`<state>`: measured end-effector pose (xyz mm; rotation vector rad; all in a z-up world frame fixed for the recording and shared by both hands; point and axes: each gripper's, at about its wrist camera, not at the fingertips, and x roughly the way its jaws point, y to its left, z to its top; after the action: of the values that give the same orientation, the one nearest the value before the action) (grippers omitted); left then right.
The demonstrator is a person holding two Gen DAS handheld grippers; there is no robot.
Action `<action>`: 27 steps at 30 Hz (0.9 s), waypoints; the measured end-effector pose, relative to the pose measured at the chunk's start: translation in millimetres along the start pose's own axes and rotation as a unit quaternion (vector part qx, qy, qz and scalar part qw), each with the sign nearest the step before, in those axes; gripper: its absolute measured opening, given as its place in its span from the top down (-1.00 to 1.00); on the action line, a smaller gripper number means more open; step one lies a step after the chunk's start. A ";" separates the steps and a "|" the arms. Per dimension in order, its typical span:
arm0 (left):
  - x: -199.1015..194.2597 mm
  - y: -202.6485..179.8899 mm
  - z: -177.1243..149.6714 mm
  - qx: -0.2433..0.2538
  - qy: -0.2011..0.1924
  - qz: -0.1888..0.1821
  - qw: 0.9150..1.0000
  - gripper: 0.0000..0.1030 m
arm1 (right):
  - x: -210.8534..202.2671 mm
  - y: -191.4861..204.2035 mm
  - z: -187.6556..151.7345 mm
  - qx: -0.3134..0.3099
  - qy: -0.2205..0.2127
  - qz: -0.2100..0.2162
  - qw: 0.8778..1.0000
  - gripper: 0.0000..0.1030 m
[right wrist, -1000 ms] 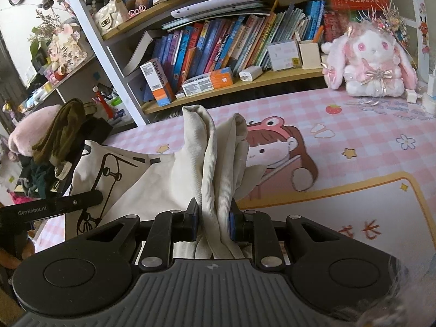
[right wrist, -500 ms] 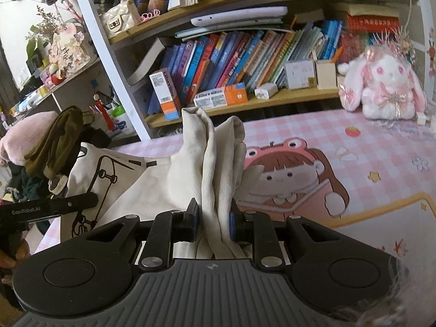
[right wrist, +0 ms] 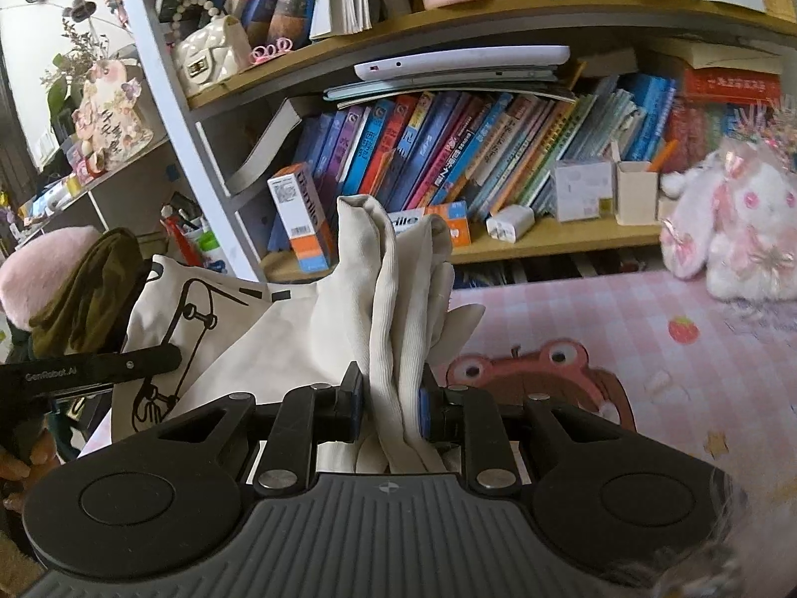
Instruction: Fold clothes
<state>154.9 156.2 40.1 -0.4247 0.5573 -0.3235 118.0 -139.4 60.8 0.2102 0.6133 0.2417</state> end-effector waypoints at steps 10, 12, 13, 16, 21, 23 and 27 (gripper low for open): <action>87.2 29.5 19.3 -0.017 0.022 0.028 0.999 0.65 | 85.2 -33.8 25.3 0.004 0.014 0.014 1.000 0.64; 100.5 36.2 21.8 -0.022 0.022 0.030 0.999 0.65 | 102.2 -43.0 28.4 0.007 0.017 0.019 1.000 0.64; 106.0 39.7 23.1 -0.025 0.022 0.031 0.999 0.65 | 110.8 -47.5 30.0 0.009 0.019 0.021 1.000 0.64; 119.8 49.0 24.9 -0.035 0.025 0.031 0.999 0.65 | 130.6 -58.2 32.3 0.009 0.023 0.031 0.999 0.64; 137.8 59.6 24.7 -0.040 0.032 0.033 0.998 0.65 | 154.8 -73.4 32.6 0.021 0.031 0.040 0.999 0.64; 142.4 62.5 23.5 -0.040 0.042 0.037 0.998 0.65 | 161.6 -77.9 30.4 0.024 0.034 0.040 0.998 0.64; 148.5 74.5 20.4 -0.058 0.045 0.058 0.996 0.65 | 176.6 -86.4 22.5 0.031 0.046 0.039 0.998 0.62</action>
<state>299.1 166.5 -44.4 -0.4887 0.6873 -0.1996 284.9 -173.9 -39.8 0.2848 0.7044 0.3086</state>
